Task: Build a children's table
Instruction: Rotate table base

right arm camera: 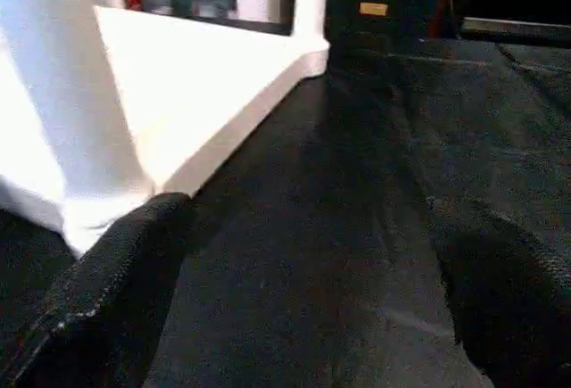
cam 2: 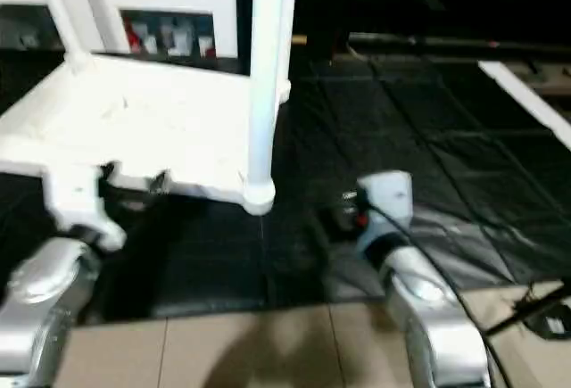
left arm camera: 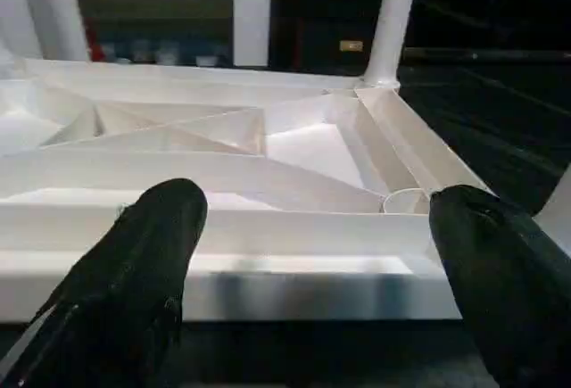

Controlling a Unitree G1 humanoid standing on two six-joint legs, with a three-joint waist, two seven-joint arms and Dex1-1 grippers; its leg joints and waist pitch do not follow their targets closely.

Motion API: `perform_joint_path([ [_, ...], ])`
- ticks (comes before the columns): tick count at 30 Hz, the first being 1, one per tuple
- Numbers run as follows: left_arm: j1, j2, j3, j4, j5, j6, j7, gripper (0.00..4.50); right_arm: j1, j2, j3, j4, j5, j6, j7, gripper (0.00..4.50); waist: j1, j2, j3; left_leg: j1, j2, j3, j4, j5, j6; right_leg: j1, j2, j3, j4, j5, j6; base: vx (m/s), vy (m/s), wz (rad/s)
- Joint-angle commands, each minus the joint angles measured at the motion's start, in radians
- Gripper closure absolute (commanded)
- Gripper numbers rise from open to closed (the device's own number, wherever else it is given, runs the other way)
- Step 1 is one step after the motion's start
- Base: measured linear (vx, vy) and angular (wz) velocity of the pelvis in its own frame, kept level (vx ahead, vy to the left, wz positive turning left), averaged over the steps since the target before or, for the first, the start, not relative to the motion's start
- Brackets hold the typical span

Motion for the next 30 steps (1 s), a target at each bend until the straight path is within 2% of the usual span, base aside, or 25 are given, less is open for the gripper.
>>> perform_joint_path([
  [1,-0.003,0.004,0.006,0.014,0.004,-0.002,0.000,0.03,-0.008,0.001,-0.007,0.012,-0.013,0.010,-0.012,0.00,-0.009,0.026,-0.073,0.038,0.023,-0.031,-0.082,0.336,0.174,0.048,-0.013,0.029,0.009,0.225,-0.200,0.171,-0.024,0.10],
  [2,-0.003,0.003,0.006,0.014,0.004,-0.003,-0.001,0.03,-0.010,0.002,-0.009,0.014,-0.015,0.009,-0.014,0.00,-0.042,0.030,-0.079,0.140,0.067,-0.089,-0.080,0.440,0.258,-0.050,-0.003,0.010,0.051,0.177,-0.154,0.186,-0.071,0.10],
  [3,-0.003,0.003,0.006,0.014,0.004,-0.003,-0.001,0.03,-0.010,0.002,-0.009,0.014,-0.015,0.009,-0.014,0.00,-0.064,0.023,-0.065,0.207,0.165,-0.169,-0.104,0.461,0.431,-0.158,-0.056,0.024,0.106,-0.080,-0.050,0.186,-0.071,0.10],
  [4,-0.003,0.002,0.007,0.016,0.005,-0.004,-0.002,0.03,-0.013,-0.006,-0.005,0.021,-0.032,-0.013,-0.013,0.00,-0.059,0.008,-0.061,0.193,0.157,-0.160,-0.102,0.448,0.477,-0.181,-0.088,0.047,0.118,-0.063,-0.008,0.119,-0.066,-0.03],
  [5,-0.002,0.001,0.008,0.015,0.006,-0.004,-0.002,0.03,-0.014,-0.007,-0.006,0.023,-0.031,-0.015,-0.012,0.00,-0.061,-0.007,-0.058,0.175,0.118,-0.127,-0.092,0.401,0.448,-0.171,-0.094,0.065,0.087,-0.005,-0.022,0.088,-0.054,-0.04],
  [6,-0.001,0.000,0.009,0.015,0.007,-0.004,-0.002,0.03,-0.014,-0.008,-0.006,0.024,-0.028,-0.015,-0.011,0.00,-0.038,-0.046,-0.045,0.071,-0.035,-0.015,-0.056,0.184,0.329,-0.050,-0.090,0.112,-0.008,0.053,-0.069,0.088,-0.054,-0.04],
  [7,-0.001,0.000,0.009,0.015,0.007,-0.005,-0.002,0.03,-0.014,-0.009,-0.005,0.025,-0.028,-0.014,-0.011,0.00,0.003,-0.077,-0.052,-0.049,-0.089,-0.006,0.071,-0.011,0.239,0.097,-0.176,0.248,-0.079,-0.072,-0.201,0.126,-0.052,0.08],
  [8,-0.001,0.001,0.009,0.016,0.007,-0.005,-0.001,0.03,-0.014,-0.012,-0.003,0.027,-0.029,-0.014,-0.011,0.00,0.020,-0.058,-0.050,-0.077,-0.064,-0.026,0.107,0.000,0.179,0.123,-0.216,0.251,-0.076,-0.106,-0.253,0.120,-0.050,0.03],
  [9,0.000,0.001,0.008,0.016,0.007,-0.006,-0.001,0.03,-0.015,-0.015,-0.001,0.028,-0.031,-0.014,-0.012,0.00,0.020,-0.062,-0.043,-0.107,-0.057,-0.031,0.128,0.047,0.070,0.109,-0.179,0.211,-0.065,-0.066,-0.286,0.120,-0.050,0.03],
  [10,-0.001,0.002,0.008,0.017,0.007,-0.006,-0.001,0.03,-0.015,-0.015,0.000,0.029,-0.032,-0.014,-0.012,0.00,0.021,-0.049,-0.021,-0.090,-0.039,-0.031,0.098,0.096,0.019,0.076,-0.175,0.166,-0.093,-0.127,-0.317,0.083,-0.045,-0.09],
  [11,-0.001,0.002,0.008,0.017,0.007,-0.007,-0.001,0.03,-0.015,-0.013,-0.001,0.029,-0.029,-0.010,-0.014,0.00,0.023,-0.032,-0.024,-0.087,-0.023,-0.032,0.065,0.133,0.017,0.072,-0.164,0.139,-0.097,-0.170,-0.325,0.087,-0.004,-0.05],
  [12,0.000,0.002,0.008,0.017,0.007,-0.007,-0.001,0.03,-0.015,-0.012,-0.001,0.030,-0.028,-0.011,-0.015,0.00,0.019,0.003,-0.011,-0.069,0.005,-0.029,-0.019,0.152,0.044,0.061,-0.132,0.085,-0.118,-0.307,-0.287,0.087,-0.004,-0.05],
  [13,0.001,0.002,0.008,0.017,0.007,-0.008,-0.001,0.03,-0.014,-0.012,0.000,0.031,-0.029,-0.014,-0.015,0.00,-0.009,0.046,0.000,-0.049,0.037,-0.053,-0.103,-0.037,0.010,0.062,-0.051,0.023,-0.079,-0.330,-0.190,0.106,0.071,-0.08],
  [14,0.001,0.002,0.008,0.017,0.007,-0.008,-0.002,0.03,-0.014,-0.013,0.001,0.033,-0.032,-0.018,-0.015,0.00,-0.039,0.055,0.010,-0.033,0.067,-0.105,-0.148,-0.201,0.008,0.030,0.005,0.005,-0.006,-0.313,-0.142,0.162,0.079,0.01],
  [15,0.001,0.002,0.008,0.017,0.007,-0.008,-0.002,0.03,-0.014,-0.013,0.001,0.033,-0.032,-0.018,-0.015,0.00,-0.048,0.062,-0.043,0.101,0.126,-0.180,-0.139,-0.259,0.120,-0.052,-0.012,0.026,0.094,-0.167,-0.089,0.162,0.079,0.01],
  [16,0.001,0.001,0.009,0.017,0.006,-0.011,-0.005,0.03,-0.015,-0.013,0.002,0.034,-0.033,-0.018,-0.014,0.00,-0.058,0.062,-0.051,0.096,0.119,-0.188,-0.115,-0.058,0.266,-0.085,-0.021,0.032,0.123,-0.068,-0.013,0.158,0.023,0.04],
  [17,0.002,0.001,0.010,0.017,0.004,-0.014,-0.007,0.03,-0.015,-0.013,0.002,0.035,-0.033,-0.019,-0.015,0.00,-0.055,0.055,-0.048,0.090,0.113,-0.171,-0.097,0.080,0.324,-0.110,-0.028,0.039,0.124,-0.019,0.015,0.101,0.006,-0.03],
  [18,0.000,0.006,0.008,0.018,0.003,-0.009,-0.016,0.03,-0.015,-0.012,0.002,0.037,-0.034,-0.020,-0.014,0.00,-0.057,0.036,-0.054,0.067,0.103,-0.155,-0.075,0.426,0.418,-0.128,-0.052,0.064,0.113,0.100,0.059,0.101,0.006,-0.03],
  [19,-0.004,0.017,0.001,0.022,0.005,-0.010,-0.032,0.03,-0.017,-0.013,0.001,0.041,-0.036,-0.022,-0.014,0.00,-0.037,0.000,-0.053,0.008,0.046,-0.092,-0.036,0.585,0.361,-0.106,-0.100,0.111,0.018,0.297,0.047,0.067,-0.002,-0.01],
  [20,-0.021,0.055,-0.022,0.043,0.010,-0.020,-0.090,0.03,-0.020,-0.016,-0.002,0.049,-0.039,-0.027,-0.011,0.00,-0.029,-0.024,-0.056,-0.028,0.007,-0.059,-0.028,0.506,0.287,-0.070,-0.116,0.134,-0.020,0.354,0.064,0.037,-0.064,0.01],
  [21,-0.035,0.079,-0.035,0.058,0.012,-0.015,-0.122,0.03,-0.022,-0.019,-0.004,0.053,-0.040,-0.030,-0.008,0.00,-0.017,-0.033,-0.065,-0.074,-0.029,-0.047,-0.020,0.376,0.184,-0.024,-0.144,0.162,-0.001,0.511,0.021,0.037,-0.064,0.01],
  [22,-0.049,0.105,-0.050,0.072,0.014,-0.013,-0.158,0.03,-0.024,-0.023,-0.006,0.057,-0.041,-0.034,-0.004,0.00,-0.019,-0.039,-0.062,-0.080,-0.022,-0.050,-0.043,0.344,0.142,-0.014,-0.138,0.147,-0.001,0.566,0.016,0.028,-0.096,-0.03],
  [23,-0.058,0.121,-0.059,0.081,0.015,-0.012,-0.180,0.03,-0.025,-0.026,-0.006,0.059,-0.042,-0.036,-0.002,0.00,-0.008,-0.032,-0.062,-0.057,-0.012,-0.044,-0.057,0.233,0.075,-0.021,-0.114,0.128,-0.004,0.510,-0.010,-0.005,-0.068,-0.07],
  [25,-0.098,0.195,-0.098,0.116,0.013,-0.008,-0.302,0.03,-0.030,-0.040,-0.010,0.069,-0.049,-0.058,0.004,0.00,-0.011,-0.001,-0.046,-0.046,0.013,-0.046,-0.090,0.061,0.000,-0.024,-0.092,0.113,-0.017,0.183,-0.117,-0.002,-0.034,-0.03],
  [30,-0.165,0.305,-0.148,0.182,0.012,0.003,-0.487,0.03,-0.032,-0.057,-0.023,0.074,-0.043,-0.068,0.021,0.00,-0.014,0.008,-0.023,-0.027,0.032,-0.030,-0.113,-0.231,-0.066,-0.052,-0.090,0.115,-0.045,-0.199,-0.163,0.000,0.000,0.00],
])
